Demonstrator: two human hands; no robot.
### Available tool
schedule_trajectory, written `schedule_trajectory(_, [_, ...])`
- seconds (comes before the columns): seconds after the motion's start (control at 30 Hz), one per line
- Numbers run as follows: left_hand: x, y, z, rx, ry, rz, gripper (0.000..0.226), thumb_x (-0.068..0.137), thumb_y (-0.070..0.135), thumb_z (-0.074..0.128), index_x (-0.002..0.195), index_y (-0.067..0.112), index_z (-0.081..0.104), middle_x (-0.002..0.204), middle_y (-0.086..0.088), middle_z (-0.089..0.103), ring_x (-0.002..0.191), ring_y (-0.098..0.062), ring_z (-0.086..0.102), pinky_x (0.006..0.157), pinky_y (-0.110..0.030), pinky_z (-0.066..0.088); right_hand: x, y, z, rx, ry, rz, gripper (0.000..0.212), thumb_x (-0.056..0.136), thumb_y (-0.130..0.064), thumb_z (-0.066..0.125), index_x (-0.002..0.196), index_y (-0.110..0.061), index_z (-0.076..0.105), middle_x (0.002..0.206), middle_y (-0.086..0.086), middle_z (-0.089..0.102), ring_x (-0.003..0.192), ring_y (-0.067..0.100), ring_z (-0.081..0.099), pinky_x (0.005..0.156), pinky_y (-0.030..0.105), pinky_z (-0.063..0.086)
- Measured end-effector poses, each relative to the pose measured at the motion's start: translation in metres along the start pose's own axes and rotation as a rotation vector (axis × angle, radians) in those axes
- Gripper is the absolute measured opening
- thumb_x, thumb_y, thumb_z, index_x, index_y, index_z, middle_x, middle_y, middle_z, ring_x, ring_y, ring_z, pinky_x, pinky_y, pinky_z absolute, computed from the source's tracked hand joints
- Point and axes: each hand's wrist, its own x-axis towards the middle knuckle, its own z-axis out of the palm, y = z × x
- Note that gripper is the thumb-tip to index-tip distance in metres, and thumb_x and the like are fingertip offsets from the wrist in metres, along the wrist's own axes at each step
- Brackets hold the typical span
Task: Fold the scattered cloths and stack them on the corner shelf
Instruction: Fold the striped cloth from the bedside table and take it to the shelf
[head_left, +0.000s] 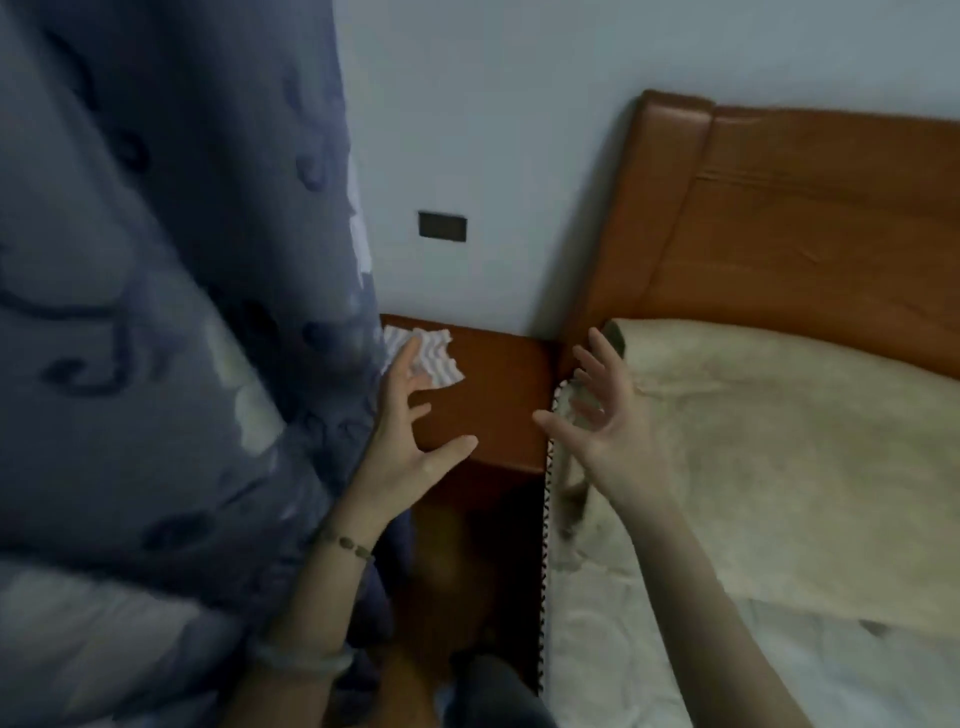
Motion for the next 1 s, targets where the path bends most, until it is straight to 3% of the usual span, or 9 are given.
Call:
schedule_trajectory(0.17, [0.084,-0.009,0.011,0.044,0.042,-0.047,0.101,0.077,0.007,0.076,0.149,0.035,0.011,0.153,0.016,0.023,0.136,-0.002,0.032,0.113,-0.036,0.034,0.102,0.019,0.005,-0.001,-0.123,0.003,0.088,0.078,-0.017,0.078,0.145,-0.037,0.025,0.148,-0.007,0.038,0.134,0.006,0.037,0.108,0.033,0.038])
schedule_trajectory(0.23, [0.113,-0.019,0.012,0.049,0.047,-0.066,0.101,0.076,0.007,0.077,0.146,0.039,0.011,0.154,0.008,0.024,0.138,-0.009,0.032,0.113,-0.040,0.034,0.131,0.031,0.010,-0.004,-0.143,0.022,0.090,0.078,-0.020,0.078,0.147,-0.036,0.025,0.149,-0.008,0.037,0.135,0.006,0.035,0.110,0.038,0.037])
schedule_trajectory(0.3, [0.143,-0.034,0.013,0.056,0.038,-0.104,0.101,0.076,0.009,0.078,0.140,0.048,0.011,0.152,0.011,0.024,0.138,-0.011,0.033,0.113,-0.042,0.034,0.158,0.043,0.015,-0.008,-0.149,0.054,0.090,0.077,-0.022,0.079,0.147,-0.038,0.025,0.149,-0.008,0.037,0.137,0.006,0.034,0.112,0.043,0.036])
schedule_trajectory(0.37, [0.169,-0.055,0.012,0.076,0.027,-0.120,0.102,0.075,0.009,0.078,0.142,0.044,0.010,0.147,0.027,0.021,0.136,-0.009,0.033,0.112,-0.041,0.035,0.184,0.055,0.020,-0.006,-0.139,0.086,0.089,0.077,-0.021,0.078,0.146,-0.039,0.025,0.149,-0.008,0.037,0.137,0.006,0.034,0.112,0.044,0.036])
schedule_trajectory(0.47, [0.206,-0.098,0.005,0.140,-0.004,-0.148,0.104,0.075,0.006,0.078,0.145,0.039,0.008,0.140,0.040,0.016,0.136,-0.004,0.031,0.112,-0.041,0.035,0.221,0.082,0.029,-0.030,-0.114,0.111,0.087,0.078,-0.021,0.077,0.147,-0.036,0.026,0.149,-0.009,0.038,0.136,0.003,0.034,0.112,0.041,0.035])
schedule_trajectory(0.57, [0.235,-0.136,-0.005,0.225,-0.054,-0.143,0.108,0.076,0.008,0.078,0.139,0.056,0.005,0.148,0.025,0.021,0.140,-0.008,0.029,0.114,-0.046,0.032,0.258,0.111,0.041,-0.050,-0.094,0.141,0.085,0.079,-0.018,0.077,0.146,-0.035,0.028,0.147,-0.010,0.040,0.135,0.000,0.035,0.112,0.039,0.036])
schedule_trajectory(0.67, [0.259,-0.167,-0.010,0.270,-0.055,-0.188,0.107,0.077,0.014,0.077,0.134,0.066,0.003,0.153,0.010,0.022,0.139,-0.010,0.030,0.114,-0.044,0.031,0.295,0.135,0.055,-0.069,-0.105,0.154,0.081,0.079,-0.018,0.076,0.143,-0.039,0.029,0.142,-0.015,0.041,0.130,-0.007,0.037,0.109,0.026,0.037])
schedule_trajectory(0.83, [0.284,-0.229,-0.009,0.283,-0.026,-0.317,0.104,0.080,0.014,0.075,0.130,0.070,0.003,0.147,0.014,0.027,0.133,-0.003,0.034,0.112,-0.031,0.029,0.349,0.192,0.083,-0.065,-0.154,0.157,0.076,0.080,-0.008,0.075,0.134,-0.044,0.034,0.137,-0.019,0.045,0.128,-0.008,0.041,0.103,0.013,0.038])
schedule_trajectory(1.0, [0.308,-0.316,-0.010,0.351,0.001,-0.426,0.101,0.081,0.012,0.073,0.133,0.063,0.003,0.145,0.020,0.023,0.130,-0.001,0.032,0.112,-0.031,0.027,0.388,0.275,0.120,-0.066,-0.279,0.203,0.067,0.082,-0.008,0.073,0.136,-0.033,0.043,0.135,-0.022,0.047,0.122,-0.009,0.045,0.098,0.010,0.040])
